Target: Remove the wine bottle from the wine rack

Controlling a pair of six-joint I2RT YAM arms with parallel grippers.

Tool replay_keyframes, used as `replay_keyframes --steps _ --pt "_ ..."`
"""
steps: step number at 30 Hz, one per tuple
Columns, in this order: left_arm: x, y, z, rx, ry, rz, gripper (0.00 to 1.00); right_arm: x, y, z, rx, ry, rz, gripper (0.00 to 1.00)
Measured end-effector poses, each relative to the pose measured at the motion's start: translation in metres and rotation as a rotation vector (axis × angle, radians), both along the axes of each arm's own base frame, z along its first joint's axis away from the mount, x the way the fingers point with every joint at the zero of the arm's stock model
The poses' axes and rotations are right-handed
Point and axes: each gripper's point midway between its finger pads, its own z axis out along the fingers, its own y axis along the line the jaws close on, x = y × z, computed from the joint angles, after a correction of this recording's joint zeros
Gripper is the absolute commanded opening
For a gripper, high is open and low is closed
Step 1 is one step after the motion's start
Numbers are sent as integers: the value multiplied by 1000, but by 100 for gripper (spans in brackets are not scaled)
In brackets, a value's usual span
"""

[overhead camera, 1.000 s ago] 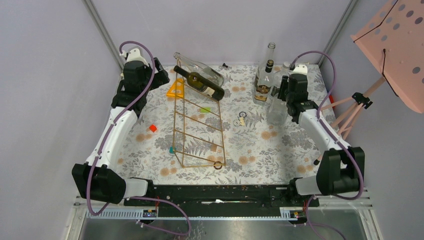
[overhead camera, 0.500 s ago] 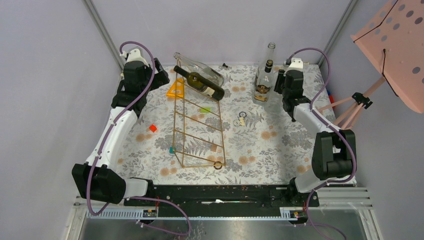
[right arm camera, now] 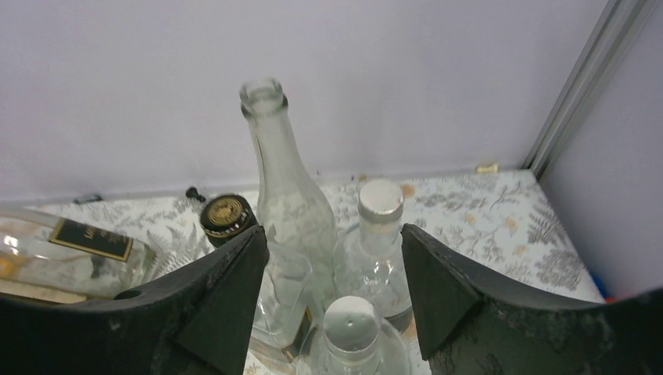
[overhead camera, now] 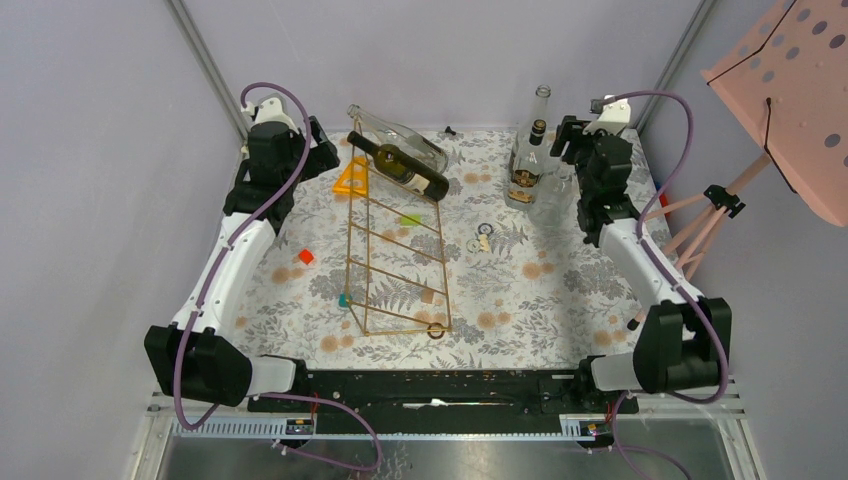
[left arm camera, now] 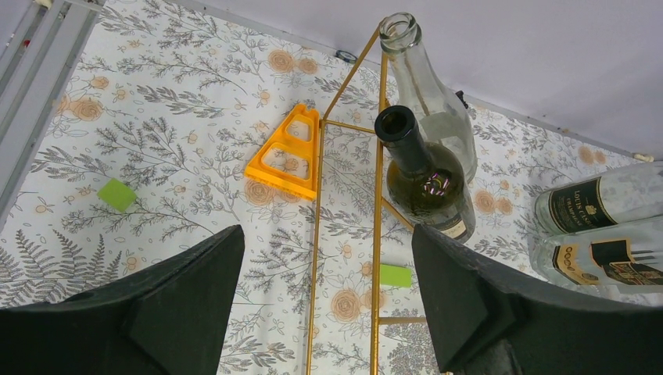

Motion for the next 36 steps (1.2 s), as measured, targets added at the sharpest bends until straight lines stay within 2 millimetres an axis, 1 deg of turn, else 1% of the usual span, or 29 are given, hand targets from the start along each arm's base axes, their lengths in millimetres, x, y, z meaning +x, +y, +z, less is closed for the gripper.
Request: replay_keyframes --steps 4,7,10,13,15,17,18,19,22,24,25,28,31,34,36 --pt "1 -1 -1 -2 2 -5 84 -18 -4 34 2 -68 -9 71" --pt "1 -2 -2 -4 5 -12 84 -26 0 52 1 -86 17 70" --pt "1 -4 -1 -9 5 -22 83 -30 12 69 0 -90 90 70" --pt "2 -8 -1 -17 6 -38 81 -34 32 81 6 -85 198 71" --pt "3 -10 -3 -24 12 -52 80 -40 48 85 12 -80 269 71" --pt "4 -14 -5 -31 20 -69 79 -49 65 85 14 -64 332 72" --pt "4 -16 -7 -37 24 -79 79 -55 77 84 14 -52 371 72" --pt "5 -19 -9 -45 30 -90 79 -64 93 82 14 -37 423 72" --pt "6 -26 -13 -74 47 -116 80 -89 125 83 19 -22 530 71" --pt "6 -32 -14 -103 53 -136 82 -111 139 82 56 -16 585 70" --pt "5 -35 -13 -120 52 -146 82 -124 143 79 86 -9 603 70" --pt "9 -41 -5 -162 23 -156 82 -153 138 68 177 21 609 70" --pt "14 -44 2 -203 -3 -152 82 -176 128 50 248 92 581 70" --pt "22 -47 8 -239 -34 -145 82 -194 116 29 288 185 523 71" --pt "29 -48 7 -258 -43 -138 82 -206 108 10 306 270 480 73"
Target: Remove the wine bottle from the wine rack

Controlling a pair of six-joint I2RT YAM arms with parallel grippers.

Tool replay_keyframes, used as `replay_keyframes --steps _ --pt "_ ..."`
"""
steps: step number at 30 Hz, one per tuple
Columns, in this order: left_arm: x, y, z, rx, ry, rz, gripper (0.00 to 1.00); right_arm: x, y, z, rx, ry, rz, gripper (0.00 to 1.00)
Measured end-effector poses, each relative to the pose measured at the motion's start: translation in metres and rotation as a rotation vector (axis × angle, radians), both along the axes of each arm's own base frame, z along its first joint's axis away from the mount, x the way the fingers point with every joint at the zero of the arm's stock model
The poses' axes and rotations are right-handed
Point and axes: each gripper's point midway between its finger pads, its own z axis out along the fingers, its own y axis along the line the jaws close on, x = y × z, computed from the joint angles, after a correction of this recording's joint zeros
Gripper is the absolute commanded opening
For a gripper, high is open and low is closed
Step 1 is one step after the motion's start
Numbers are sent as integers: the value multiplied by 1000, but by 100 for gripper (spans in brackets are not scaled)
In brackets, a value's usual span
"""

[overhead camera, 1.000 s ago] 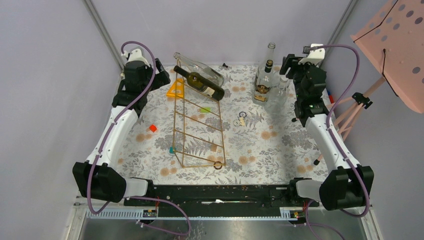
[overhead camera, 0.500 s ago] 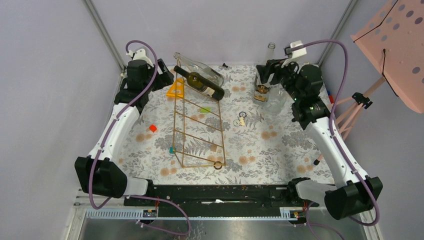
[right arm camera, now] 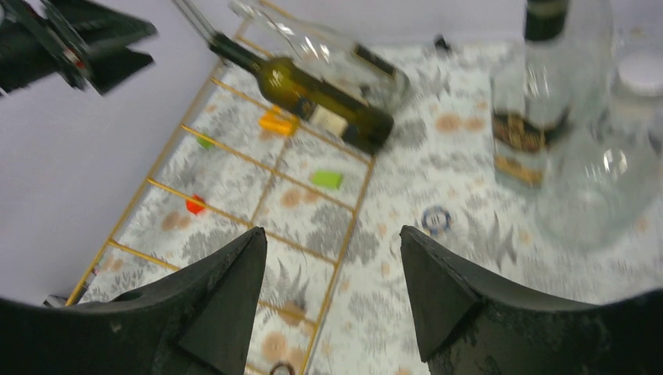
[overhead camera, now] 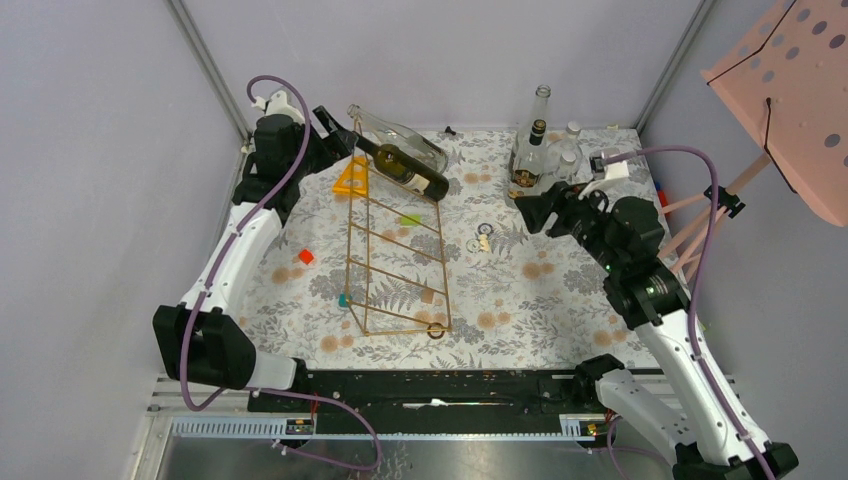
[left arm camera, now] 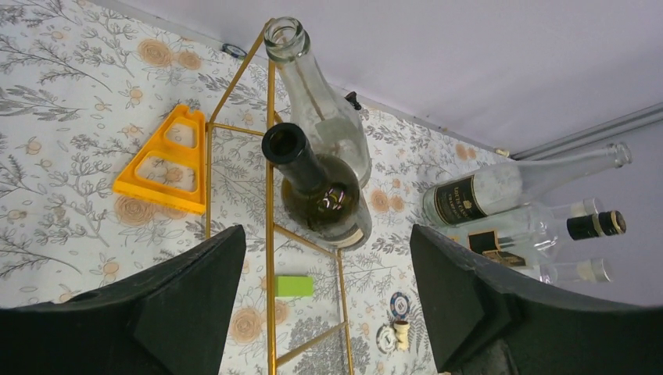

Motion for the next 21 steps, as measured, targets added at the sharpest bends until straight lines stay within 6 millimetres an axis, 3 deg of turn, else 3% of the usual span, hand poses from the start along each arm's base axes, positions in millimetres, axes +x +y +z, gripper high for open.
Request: replay_keyframes --steps 7,10,15,21 --pt "42 -7 -23 -17 51 6 82 -40 -13 -67 -39 263 -23 74" --pt "53 -9 -39 -20 81 9 82 -56 -18 -85 -31 303 -32 74" --pt "62 -8 -52 -26 101 30 82 -73 -23 -92 -5 312 -39 73" --pt "80 -8 -47 -29 77 43 78 -77 -25 -98 -15 339 -44 73"
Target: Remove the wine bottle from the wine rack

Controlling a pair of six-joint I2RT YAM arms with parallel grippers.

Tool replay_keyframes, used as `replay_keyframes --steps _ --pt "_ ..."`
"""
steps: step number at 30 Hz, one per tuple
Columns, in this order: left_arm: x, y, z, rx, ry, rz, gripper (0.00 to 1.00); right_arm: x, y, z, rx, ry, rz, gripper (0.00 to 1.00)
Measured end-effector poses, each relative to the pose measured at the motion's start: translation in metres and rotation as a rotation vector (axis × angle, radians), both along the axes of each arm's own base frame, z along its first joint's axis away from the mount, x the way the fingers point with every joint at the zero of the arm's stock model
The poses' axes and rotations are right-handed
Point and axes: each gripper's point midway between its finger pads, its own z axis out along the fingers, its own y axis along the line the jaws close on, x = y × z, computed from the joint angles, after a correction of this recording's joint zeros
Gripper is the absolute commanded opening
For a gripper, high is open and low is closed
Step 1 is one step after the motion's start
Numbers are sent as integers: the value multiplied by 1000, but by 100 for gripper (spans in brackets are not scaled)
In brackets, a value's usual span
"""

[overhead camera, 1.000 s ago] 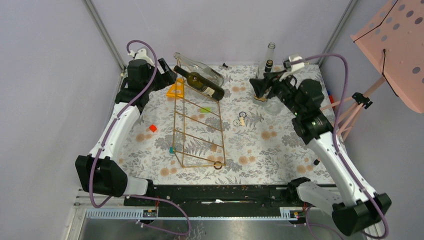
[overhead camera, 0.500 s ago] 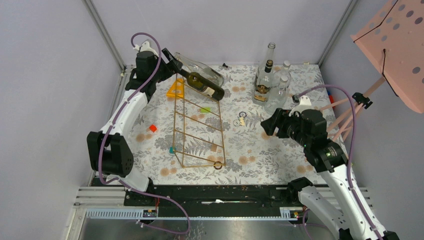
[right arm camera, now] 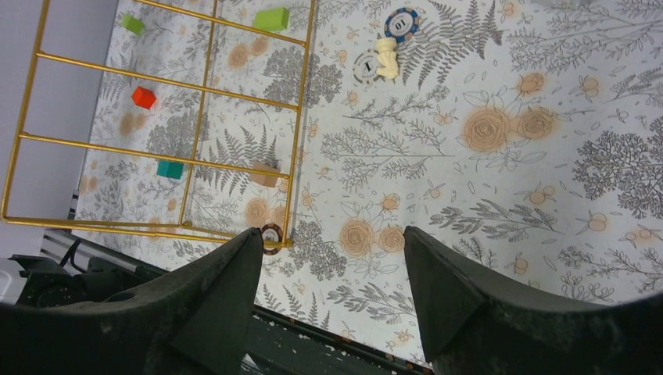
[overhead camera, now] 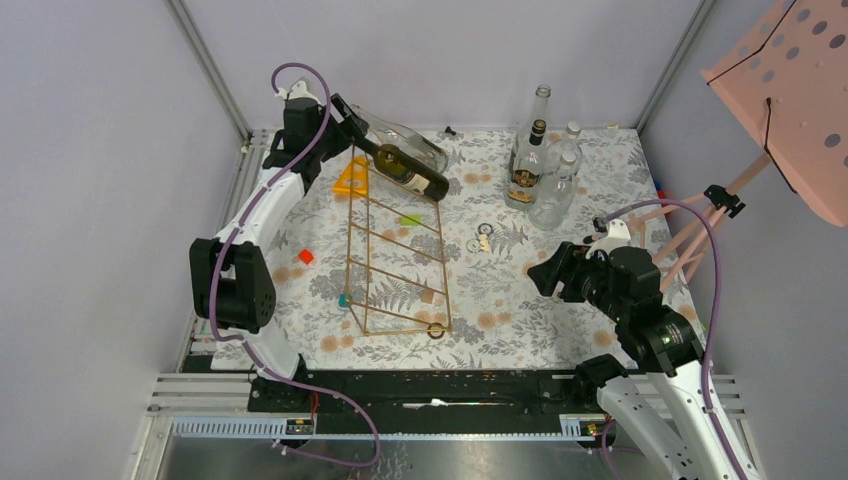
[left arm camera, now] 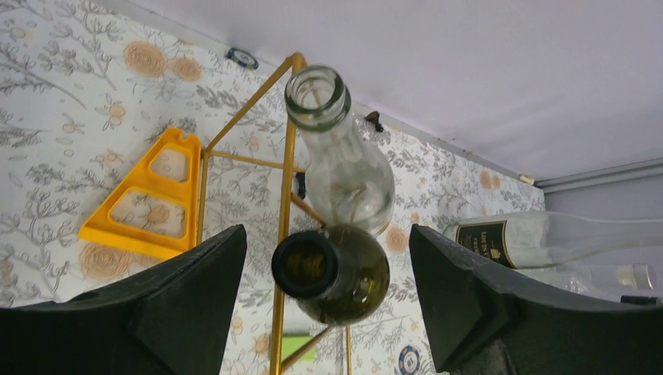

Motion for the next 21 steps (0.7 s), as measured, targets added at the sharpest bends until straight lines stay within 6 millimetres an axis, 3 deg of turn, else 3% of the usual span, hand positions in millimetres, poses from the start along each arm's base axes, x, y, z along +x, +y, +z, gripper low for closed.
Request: replay_keyframes --steps 9,21 --pt "19 -2 -12 -19 9 15 72 -6 -7 -3 -17 5 -23 74" --pt "22 3 -15 -20 14 57 59 -7 -9 -7 -29 23 -31 73"
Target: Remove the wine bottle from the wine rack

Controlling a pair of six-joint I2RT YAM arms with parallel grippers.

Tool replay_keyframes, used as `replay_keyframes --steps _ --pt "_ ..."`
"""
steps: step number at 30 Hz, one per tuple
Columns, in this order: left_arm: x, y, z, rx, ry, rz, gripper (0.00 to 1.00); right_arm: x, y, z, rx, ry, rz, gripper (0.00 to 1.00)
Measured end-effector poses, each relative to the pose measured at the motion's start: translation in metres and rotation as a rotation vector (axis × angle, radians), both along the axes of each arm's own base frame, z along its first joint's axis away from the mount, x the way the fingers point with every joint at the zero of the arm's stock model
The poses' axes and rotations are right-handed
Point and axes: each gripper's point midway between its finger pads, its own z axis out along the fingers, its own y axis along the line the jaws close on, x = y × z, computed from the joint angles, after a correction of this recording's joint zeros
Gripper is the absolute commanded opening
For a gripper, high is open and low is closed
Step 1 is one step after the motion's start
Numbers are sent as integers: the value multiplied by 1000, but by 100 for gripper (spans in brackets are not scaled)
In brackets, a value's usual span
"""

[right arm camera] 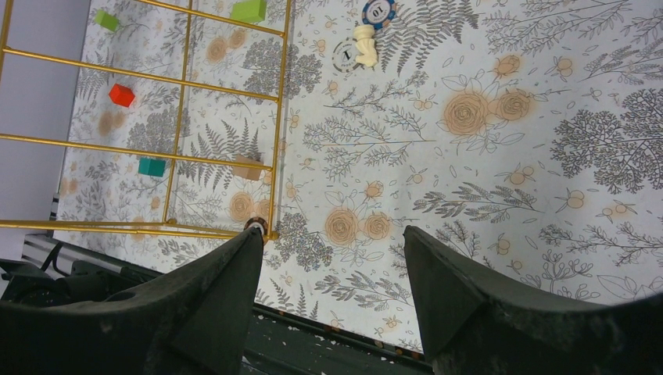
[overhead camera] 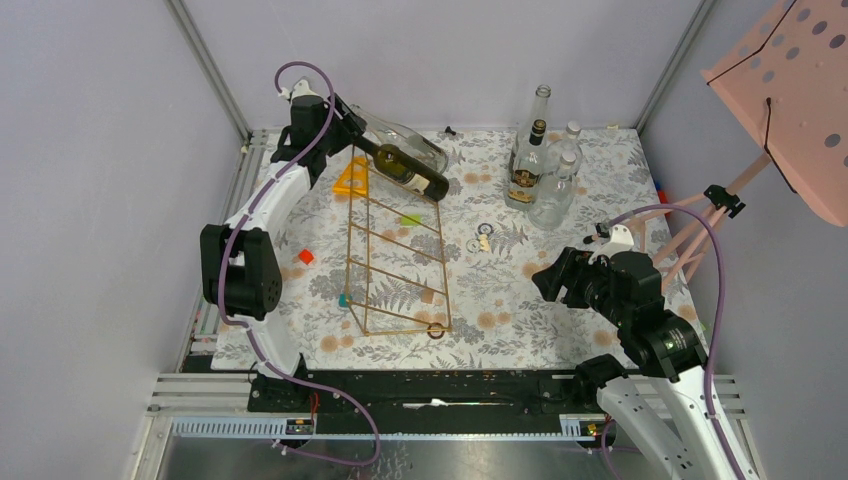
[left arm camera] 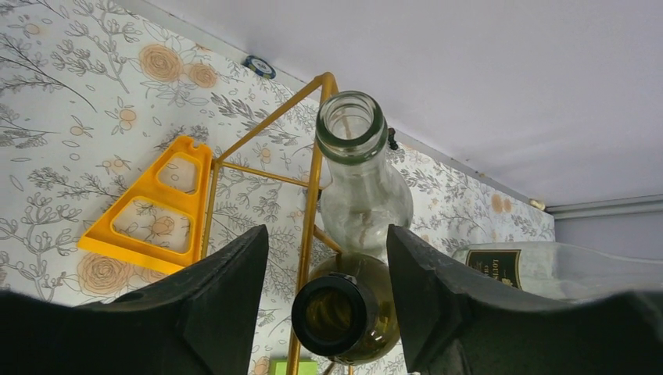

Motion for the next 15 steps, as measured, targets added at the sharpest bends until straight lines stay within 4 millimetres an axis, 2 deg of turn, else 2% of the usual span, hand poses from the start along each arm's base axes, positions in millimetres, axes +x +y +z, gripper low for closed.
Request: replay_keyframes --steps 7,15 --pt "3 1 2 31 -12 14 56 0 -1 1 -1 -7 -8 73" --pt "3 -10 5 75 -31 4 51 -2 -3 -2 -7 5 -11 73"
